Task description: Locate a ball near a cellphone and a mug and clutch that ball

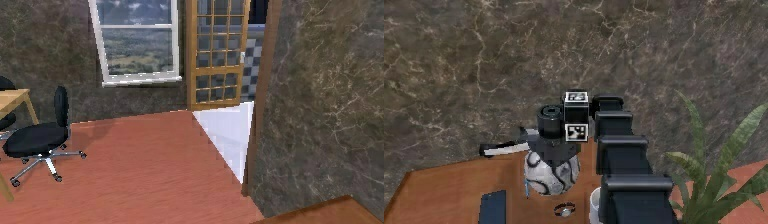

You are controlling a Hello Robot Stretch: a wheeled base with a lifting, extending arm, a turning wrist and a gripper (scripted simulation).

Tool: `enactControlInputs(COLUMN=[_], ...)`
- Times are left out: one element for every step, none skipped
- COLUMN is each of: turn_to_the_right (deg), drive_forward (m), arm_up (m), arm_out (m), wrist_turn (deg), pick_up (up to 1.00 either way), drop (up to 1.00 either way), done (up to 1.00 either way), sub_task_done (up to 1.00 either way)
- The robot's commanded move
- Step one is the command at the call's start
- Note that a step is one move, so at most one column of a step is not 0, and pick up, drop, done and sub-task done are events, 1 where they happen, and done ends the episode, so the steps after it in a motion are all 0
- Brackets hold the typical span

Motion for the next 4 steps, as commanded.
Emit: enactControlInputs(turn_to_the_right=[0.0,0.0,0.0,0.0], drive_forward=[0.0,0.0,0.0,0.0], arm_up=[0.0,-0.22,0.0,0.1], arm_out=[0.0,0.0,0.0,0.0], wrist_turn=[30.0,0.0,0.0,0.0], pick_up=[0.0,0.0,1.0,0.0], drop=[0.0,0.0,0.0,0.0], done=[0.0,0.0,0.0,0.0], sub_task_done=[0.0,0.0,0.0,0.0])
